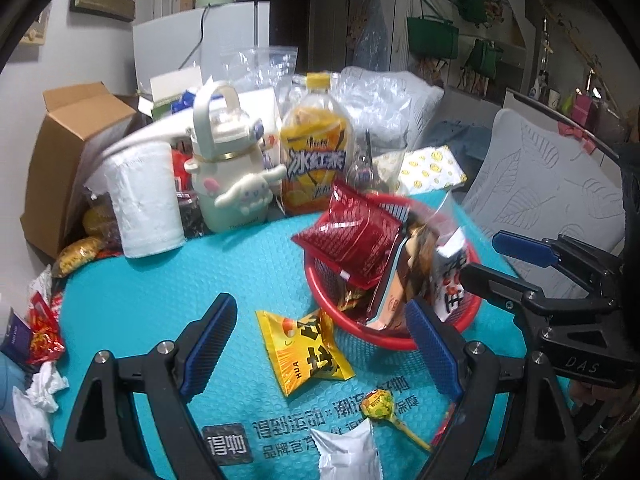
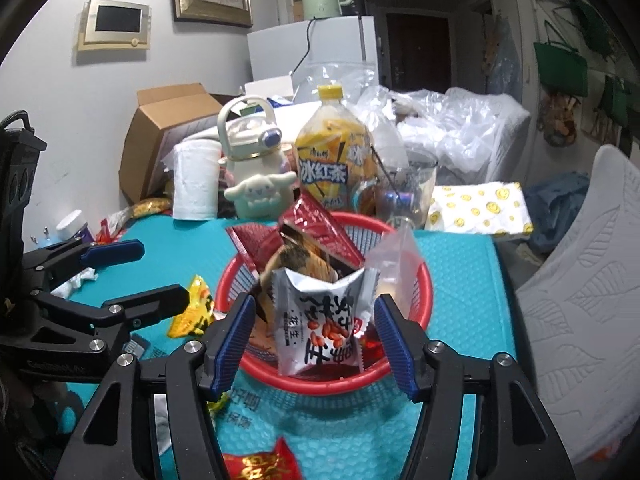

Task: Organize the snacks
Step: 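Move both tools back from the basket toward the table snacks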

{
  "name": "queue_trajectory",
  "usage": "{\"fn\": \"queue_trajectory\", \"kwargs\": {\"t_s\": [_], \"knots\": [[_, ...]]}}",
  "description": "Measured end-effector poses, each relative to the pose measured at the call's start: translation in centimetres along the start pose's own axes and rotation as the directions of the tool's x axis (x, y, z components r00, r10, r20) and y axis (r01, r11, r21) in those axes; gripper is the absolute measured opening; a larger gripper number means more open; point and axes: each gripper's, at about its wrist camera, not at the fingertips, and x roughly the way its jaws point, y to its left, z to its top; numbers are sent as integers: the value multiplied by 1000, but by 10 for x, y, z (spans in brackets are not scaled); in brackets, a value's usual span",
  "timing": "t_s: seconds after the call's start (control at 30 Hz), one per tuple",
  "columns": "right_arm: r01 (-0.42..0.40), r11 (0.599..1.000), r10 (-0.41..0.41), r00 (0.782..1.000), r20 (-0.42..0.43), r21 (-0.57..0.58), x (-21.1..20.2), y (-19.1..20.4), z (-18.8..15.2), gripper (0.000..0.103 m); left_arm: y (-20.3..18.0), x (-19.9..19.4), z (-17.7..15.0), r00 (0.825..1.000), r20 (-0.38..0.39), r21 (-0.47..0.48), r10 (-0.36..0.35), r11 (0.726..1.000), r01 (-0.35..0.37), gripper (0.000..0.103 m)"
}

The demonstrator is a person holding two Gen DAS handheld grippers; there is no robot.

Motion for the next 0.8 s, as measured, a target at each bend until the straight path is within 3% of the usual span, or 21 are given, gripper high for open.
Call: {"fn": "queue_trajectory", "kwargs": {"t_s": [0.47,0.8], "knots": [[31,998,-26,995,100,-55,-76,44,14,62,-1,-80,-7,998,63,16,-20,1000,19,86],[35,998,-28,993,115,-59,-125,83,-7,65,-1,-123,-33,997,65,57,-35,998,31,86]]}}
